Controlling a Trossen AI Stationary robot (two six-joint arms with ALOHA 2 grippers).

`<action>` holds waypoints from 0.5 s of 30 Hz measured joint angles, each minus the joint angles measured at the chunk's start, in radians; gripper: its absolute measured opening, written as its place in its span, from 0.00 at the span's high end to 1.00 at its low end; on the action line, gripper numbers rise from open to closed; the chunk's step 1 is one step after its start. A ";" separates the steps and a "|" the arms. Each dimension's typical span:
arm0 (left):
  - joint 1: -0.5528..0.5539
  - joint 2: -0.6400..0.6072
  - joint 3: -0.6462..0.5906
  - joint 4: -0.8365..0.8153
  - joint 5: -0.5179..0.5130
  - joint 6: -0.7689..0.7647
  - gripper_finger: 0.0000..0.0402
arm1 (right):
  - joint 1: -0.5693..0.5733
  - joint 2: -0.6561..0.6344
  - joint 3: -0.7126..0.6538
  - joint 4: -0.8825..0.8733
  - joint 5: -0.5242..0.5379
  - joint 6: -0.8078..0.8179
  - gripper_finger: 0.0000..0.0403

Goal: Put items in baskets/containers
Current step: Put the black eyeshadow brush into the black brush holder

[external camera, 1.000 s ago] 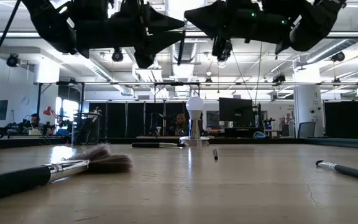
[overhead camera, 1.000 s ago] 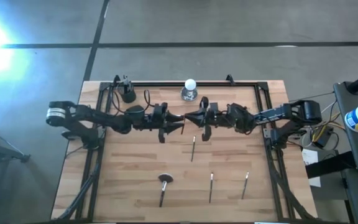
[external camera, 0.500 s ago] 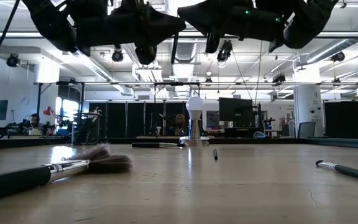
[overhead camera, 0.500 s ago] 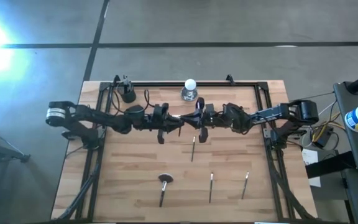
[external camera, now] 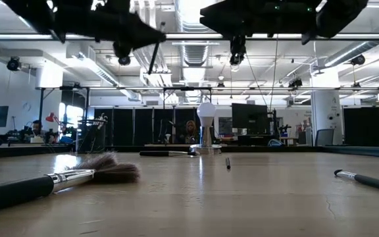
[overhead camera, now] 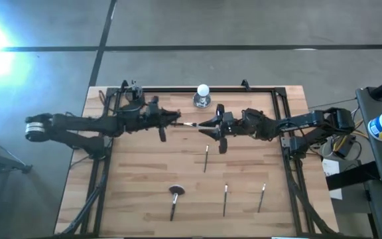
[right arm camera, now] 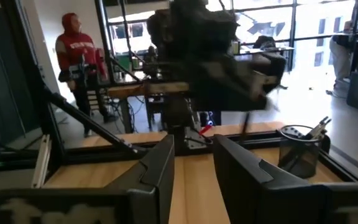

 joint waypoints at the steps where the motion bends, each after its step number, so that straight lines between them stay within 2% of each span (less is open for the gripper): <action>1: 0.024 -0.008 -0.022 0.010 -0.002 0.001 0.96 | 0.001 -0.003 -0.004 0.001 0.000 -0.005 0.74; 6: 0.205 -0.009 -0.122 0.105 -0.004 -0.022 0.96 | 0.000 -0.004 -0.022 0.001 0.000 -0.028 0.81; 11: 0.435 -0.016 -0.166 0.106 -0.005 -0.023 0.96 | 0.000 0.001 -0.032 0.000 0.001 -0.029 0.90; 15: 0.568 -0.044 -0.189 0.132 -0.044 -0.007 0.96 | 0.000 0.002 -0.036 0.002 0.001 -0.035 0.95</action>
